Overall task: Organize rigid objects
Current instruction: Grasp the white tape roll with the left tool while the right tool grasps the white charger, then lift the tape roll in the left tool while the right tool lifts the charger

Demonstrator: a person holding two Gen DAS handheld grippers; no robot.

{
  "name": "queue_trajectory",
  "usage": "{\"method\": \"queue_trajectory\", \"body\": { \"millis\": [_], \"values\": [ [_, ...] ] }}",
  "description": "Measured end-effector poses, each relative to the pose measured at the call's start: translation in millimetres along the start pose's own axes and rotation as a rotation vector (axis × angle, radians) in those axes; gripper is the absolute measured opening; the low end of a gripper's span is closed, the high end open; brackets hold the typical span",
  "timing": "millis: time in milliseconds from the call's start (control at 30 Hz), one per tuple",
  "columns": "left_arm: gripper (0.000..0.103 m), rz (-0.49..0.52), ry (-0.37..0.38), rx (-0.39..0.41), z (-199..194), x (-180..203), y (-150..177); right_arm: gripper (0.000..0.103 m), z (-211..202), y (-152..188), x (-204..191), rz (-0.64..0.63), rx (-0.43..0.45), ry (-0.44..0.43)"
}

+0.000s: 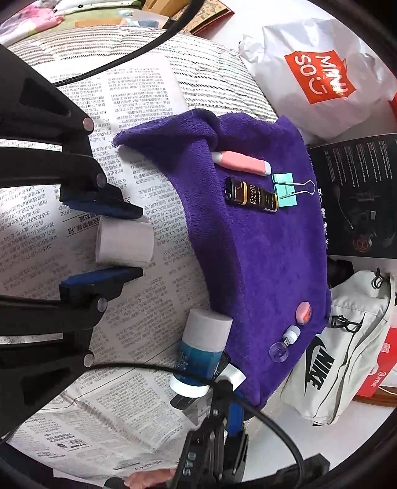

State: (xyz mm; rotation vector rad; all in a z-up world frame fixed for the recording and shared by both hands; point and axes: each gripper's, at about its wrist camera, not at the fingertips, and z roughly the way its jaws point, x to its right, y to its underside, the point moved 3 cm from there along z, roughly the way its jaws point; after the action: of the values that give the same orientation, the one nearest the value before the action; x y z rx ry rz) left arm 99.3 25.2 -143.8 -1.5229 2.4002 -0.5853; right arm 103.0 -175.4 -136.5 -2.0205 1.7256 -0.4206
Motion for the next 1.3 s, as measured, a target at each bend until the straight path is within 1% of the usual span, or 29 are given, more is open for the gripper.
{"method": "queue_trajectory", "body": {
  "millis": [33, 100, 400, 500, 1167, 1300],
  "values": [
    [0.030, 0.006, 0.000, -0.001, 0.1, 0.3, -0.1, 0.034, 3.2, -0.1, -0.6, -0.003, -0.005, 0.008],
    [0.030, 0.011, 0.001, -0.001, -1.1, 0.8, 1.1, 0.033, 7.9, -0.6, -1.3, -0.003, -0.010, 0.008],
    [0.031, 0.014, 0.006, -0.005, -1.0, 1.7, -0.3, 0.033, 11.8, -1.8, -1.5, -0.009, 0.001, 0.009],
    [0.031, 0.011, 0.010, -0.006, -1.0, 1.3, -0.4, 0.027, 10.9, -1.3, -3.2, -0.014, -0.002, 0.001],
    [0.031, 0.007, 0.010, -0.003, -0.6, 1.4, -0.1, 0.027, 10.7, -0.2, -5.3, -0.028, 0.009, 0.003],
    [0.031, -0.010, 0.022, -0.003, -1.4, 0.1, -0.2, 0.027, 6.4, 3.6, -1.4, -0.019, -0.004, -0.014]
  ]
}}
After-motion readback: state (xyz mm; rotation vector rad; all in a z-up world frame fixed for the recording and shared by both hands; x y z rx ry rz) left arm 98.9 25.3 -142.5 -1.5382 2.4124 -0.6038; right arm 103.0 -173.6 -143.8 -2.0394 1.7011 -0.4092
